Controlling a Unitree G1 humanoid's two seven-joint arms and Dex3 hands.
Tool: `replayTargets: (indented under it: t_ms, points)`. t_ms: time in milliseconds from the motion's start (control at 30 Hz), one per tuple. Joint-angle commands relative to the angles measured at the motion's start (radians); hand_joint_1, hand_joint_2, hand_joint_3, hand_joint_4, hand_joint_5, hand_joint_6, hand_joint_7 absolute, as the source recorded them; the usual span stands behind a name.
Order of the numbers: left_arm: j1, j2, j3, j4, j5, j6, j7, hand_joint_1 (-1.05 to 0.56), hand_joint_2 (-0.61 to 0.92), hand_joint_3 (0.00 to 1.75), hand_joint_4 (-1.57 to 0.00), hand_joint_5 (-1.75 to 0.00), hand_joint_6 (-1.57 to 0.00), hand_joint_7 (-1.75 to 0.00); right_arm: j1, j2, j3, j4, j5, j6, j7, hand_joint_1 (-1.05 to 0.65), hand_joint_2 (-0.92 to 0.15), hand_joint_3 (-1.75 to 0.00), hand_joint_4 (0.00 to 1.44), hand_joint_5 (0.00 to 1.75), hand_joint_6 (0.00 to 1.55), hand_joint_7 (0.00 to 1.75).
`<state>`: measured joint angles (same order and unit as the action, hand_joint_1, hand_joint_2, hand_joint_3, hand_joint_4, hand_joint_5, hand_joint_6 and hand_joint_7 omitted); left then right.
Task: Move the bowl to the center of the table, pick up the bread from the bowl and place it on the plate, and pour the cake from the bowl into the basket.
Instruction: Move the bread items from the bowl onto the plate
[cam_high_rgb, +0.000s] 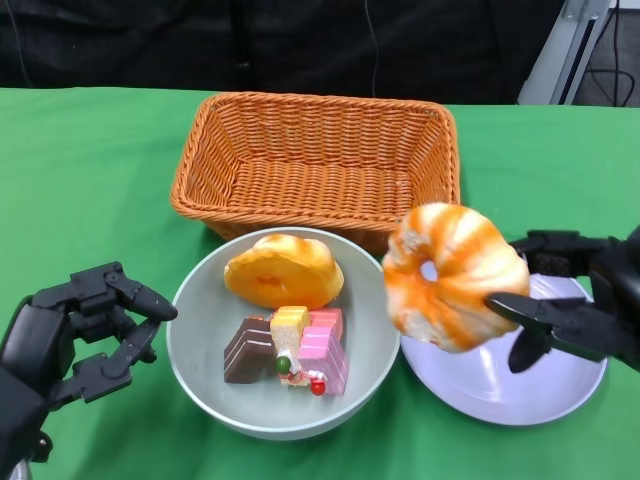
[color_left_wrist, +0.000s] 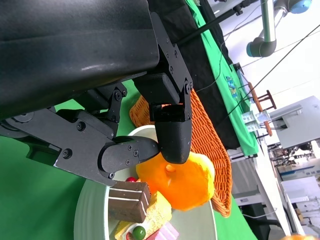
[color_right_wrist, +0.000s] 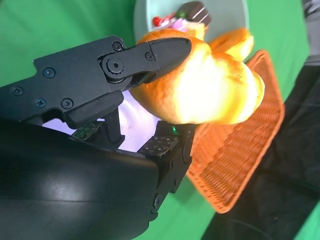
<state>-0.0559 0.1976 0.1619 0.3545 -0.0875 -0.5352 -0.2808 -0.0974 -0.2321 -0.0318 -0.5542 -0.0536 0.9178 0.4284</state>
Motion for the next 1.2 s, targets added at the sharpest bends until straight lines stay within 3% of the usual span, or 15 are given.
replayTargets:
  t_ms: [33,567,667,900,1200]
  points:
    - [0.000,0.020,0.005,0.007,-0.007,-0.008,-0.001,-0.12,0.73,0.65,-0.82,-1.44,-0.88,-1.05,0.019,-0.033,-0.013,0.009,0.015,0.005,-0.019,-0.23,-0.92,-0.31,0.80,1.29,0.68,0.91]
    - [0.002,0.026,0.004,0.011,-0.006,-0.015,0.002,-0.11,0.69,0.71,-0.82,-1.43,-0.88,-1.04,0.048,-0.081,0.037,0.089,0.027,-0.025,-0.077,-0.23,-0.92,-0.30,0.76,1.25,0.65,0.87]
    - [0.003,0.029,0.004,0.013,-0.002,-0.018,0.003,-0.12,0.70,0.70,-0.80,-1.42,-0.87,-1.03,0.048,-0.088,0.059,0.102,0.013,-0.033,-0.095,-0.23,-0.92,-0.30,0.79,1.20,0.68,0.80]
    - [-0.001,0.030,0.002,0.021,-0.002,-0.025,0.000,-0.12,0.73,0.66,-0.80,-1.43,-0.87,-1.04,0.047,-0.093,0.089,0.132,-0.002,-0.065,-0.127,-0.26,-0.92,-0.31,0.81,1.12,0.78,0.38]
    - [-0.001,0.026,0.004,0.023,-0.015,-0.015,-0.003,-0.12,0.72,0.66,-0.81,-1.43,-0.87,-1.05,0.035,-0.092,0.112,0.156,-0.018,-0.052,-0.161,-0.27,-0.92,-0.29,0.85,0.99,0.82,0.18]
